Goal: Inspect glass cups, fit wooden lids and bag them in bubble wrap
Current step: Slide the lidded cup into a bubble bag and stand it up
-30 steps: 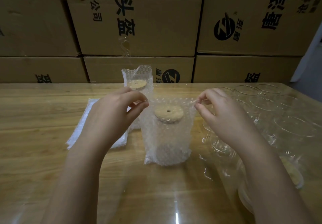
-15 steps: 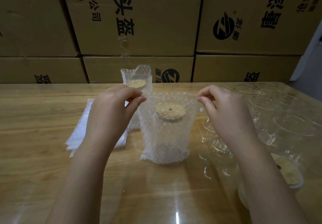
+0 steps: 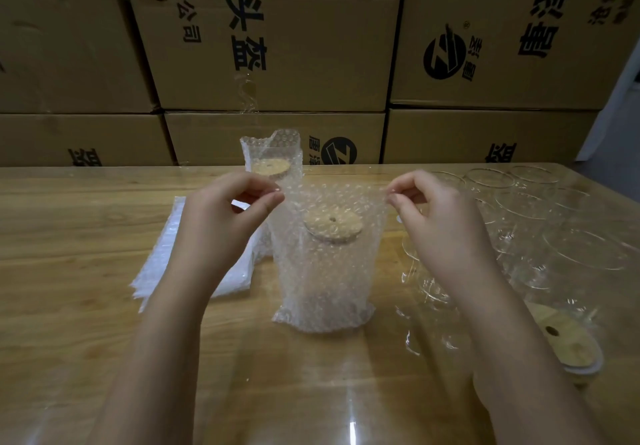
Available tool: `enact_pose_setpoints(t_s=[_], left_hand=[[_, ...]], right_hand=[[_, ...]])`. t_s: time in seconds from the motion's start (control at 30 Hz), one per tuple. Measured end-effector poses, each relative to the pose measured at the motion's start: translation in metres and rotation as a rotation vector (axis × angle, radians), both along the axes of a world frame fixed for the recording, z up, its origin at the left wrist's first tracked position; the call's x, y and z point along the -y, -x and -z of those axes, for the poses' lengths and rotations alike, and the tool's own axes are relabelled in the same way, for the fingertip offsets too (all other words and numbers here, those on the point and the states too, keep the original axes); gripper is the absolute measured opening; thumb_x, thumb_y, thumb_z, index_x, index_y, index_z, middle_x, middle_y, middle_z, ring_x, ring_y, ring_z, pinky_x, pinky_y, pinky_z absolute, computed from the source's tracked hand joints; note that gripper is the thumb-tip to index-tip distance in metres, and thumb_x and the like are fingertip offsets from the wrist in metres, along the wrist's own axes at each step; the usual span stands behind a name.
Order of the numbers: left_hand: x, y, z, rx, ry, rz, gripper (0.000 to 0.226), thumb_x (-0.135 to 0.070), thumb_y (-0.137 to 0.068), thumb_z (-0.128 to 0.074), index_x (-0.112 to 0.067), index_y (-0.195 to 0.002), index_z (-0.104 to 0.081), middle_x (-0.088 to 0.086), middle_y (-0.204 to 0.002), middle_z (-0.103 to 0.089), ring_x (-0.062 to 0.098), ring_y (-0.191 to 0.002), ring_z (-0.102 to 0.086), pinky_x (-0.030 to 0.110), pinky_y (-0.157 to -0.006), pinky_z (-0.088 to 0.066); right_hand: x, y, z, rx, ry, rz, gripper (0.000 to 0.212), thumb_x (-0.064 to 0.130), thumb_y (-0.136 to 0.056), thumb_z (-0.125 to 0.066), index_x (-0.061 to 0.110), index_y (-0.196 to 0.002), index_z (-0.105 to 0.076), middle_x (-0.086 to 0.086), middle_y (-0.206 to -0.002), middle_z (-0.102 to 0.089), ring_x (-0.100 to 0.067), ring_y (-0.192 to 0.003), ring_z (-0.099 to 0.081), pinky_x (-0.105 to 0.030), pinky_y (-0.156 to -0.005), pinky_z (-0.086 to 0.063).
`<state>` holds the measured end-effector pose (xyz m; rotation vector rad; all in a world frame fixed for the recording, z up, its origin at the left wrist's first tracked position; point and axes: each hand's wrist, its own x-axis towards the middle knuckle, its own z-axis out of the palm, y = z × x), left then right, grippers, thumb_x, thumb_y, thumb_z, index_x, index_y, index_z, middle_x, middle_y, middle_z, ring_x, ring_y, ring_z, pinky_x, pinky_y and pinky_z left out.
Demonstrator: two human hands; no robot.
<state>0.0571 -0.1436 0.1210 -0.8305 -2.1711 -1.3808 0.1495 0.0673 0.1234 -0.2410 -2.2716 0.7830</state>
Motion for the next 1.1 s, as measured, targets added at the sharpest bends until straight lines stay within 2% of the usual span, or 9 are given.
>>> enact_pose_setpoints(t_s=[0.07, 0.2, 0.3, 0.37, 0.43, 0.6, 0.7, 0.93, 1.1], left_hand=[[0.006, 0.003, 0.001, 0.094, -0.012, 0.074, 0.017, -0.031, -0.08, -0.073, -0.038, -0.093, -0.063, -0.018, -0.082, -0.067, -0.006, -0.079, -0.061, 0.008, -0.065, -0.046], [0.014, 0.016, 0.016, 0.389, 0.181, 0.285, 0.088, -0.064, -0.059, -0.076, -0.042, -0.136, -0.04, -0.019, -0.117, -0.06, -0.007, -0.108, -0.058, 0.015, -0.083, -0.051], [0.007, 0.021, 0.034, 0.508, 0.317, 0.458, 0.112, -0.068, -0.047, -0.083, -0.048, -0.142, -0.026, -0.02, -0.137, -0.05, 0.002, -0.126, -0.049, 0.035, -0.103, -0.046], [-0.002, 0.022, 0.045, 0.531, 0.349, 0.5, 0.112, -0.069, -0.043, -0.084, -0.06, -0.135, -0.021, -0.028, -0.139, -0.044, -0.002, -0.128, -0.046, 0.034, -0.108, -0.042], [-0.009, 0.023, 0.052, 0.549, 0.299, 0.52, 0.115, -0.063, -0.046, -0.087, -0.058, -0.138, -0.019, -0.028, -0.14, -0.044, -0.003, -0.129, -0.045, 0.034, -0.11, -0.039], [-0.011, 0.027, 0.06, 0.568, 0.153, 0.519, 0.087, -0.061, -0.047, -0.088, -0.049, -0.123, -0.047, -0.024, -0.122, -0.062, 0.002, -0.115, -0.06, 0.027, -0.097, -0.049], [-0.01, 0.028, 0.062, 0.605, 0.108, 0.498, 0.085, -0.058, -0.047, -0.088, -0.035, -0.121, -0.054, -0.017, -0.118, -0.067, 0.007, -0.111, -0.063, 0.028, -0.091, -0.052], [-0.034, 0.016, 0.068, 0.635, 0.037, 0.466, 0.094, -0.054, -0.042, -0.09, -0.04, -0.125, -0.048, -0.022, -0.12, -0.064, 0.001, -0.113, -0.06, 0.021, -0.091, -0.051], [-0.047, 0.015, 0.065, 0.689, -0.161, 0.366, 0.085, -0.048, -0.039, -0.088, -0.035, -0.115, -0.054, -0.022, -0.103, -0.07, 0.001, -0.096, -0.067, 0.015, -0.07, -0.054]], right_hand=[[-0.002, 0.001, 0.002, 0.047, 0.11, -0.055, 0.01, 0.02, -0.092, -0.061, 0.029, -0.093, -0.062, 0.016, -0.086, -0.064, 0.002, -0.08, -0.059, -0.014, -0.062, -0.043], [-0.003, 0.002, 0.002, 0.028, 0.264, -0.15, 0.017, 0.018, -0.091, -0.063, 0.034, -0.091, -0.059, 0.013, -0.086, -0.065, 0.007, -0.077, -0.058, -0.005, -0.059, -0.042], [-0.003, 0.002, 0.001, -0.047, 0.302, -0.137, 0.016, 0.017, -0.091, -0.063, 0.032, -0.092, -0.06, 0.011, -0.087, -0.066, 0.002, -0.079, -0.061, -0.008, -0.064, -0.044], [-0.002, 0.002, 0.003, -0.088, 0.318, -0.131, 0.018, 0.015, -0.092, -0.061, 0.033, -0.092, -0.059, 0.011, -0.089, -0.067, -0.001, -0.083, -0.063, -0.014, -0.069, -0.047], [0.0, 0.007, 0.008, -0.138, 0.363, -0.14, 0.021, 0.013, -0.093, -0.059, 0.034, -0.092, -0.058, 0.011, -0.09, -0.066, -0.001, -0.085, -0.063, -0.014, -0.07, -0.049], [0.02, 0.034, 0.056, -0.285, 0.601, -0.096, 0.02, 0.021, -0.099, -0.047, 0.038, -0.095, -0.055, 0.014, -0.091, -0.062, 0.002, -0.077, -0.058, -0.011, -0.065, -0.048], [0.035, 0.042, 0.104, -0.26, 0.659, -0.08, 0.03, 0.012, -0.101, -0.042, 0.037, -0.091, -0.055, 0.017, -0.089, -0.063, 0.005, -0.081, -0.058, -0.011, -0.07, -0.045], [0.027, 0.056, 0.133, -0.165, 0.853, -0.096, 0.032, 0.0, -0.097, -0.045, 0.02, -0.075, -0.059, 0.017, -0.064, -0.064, 0.007, -0.058, -0.053, -0.012, -0.055, -0.041], [0.019, 0.061, 0.135, -0.136, 1.031, -0.03, 0.024, 0.007, -0.097, -0.046, 0.016, -0.088, -0.066, -0.002, -0.087, -0.071, -0.02, -0.086, -0.065, -0.033, -0.077, -0.051]])
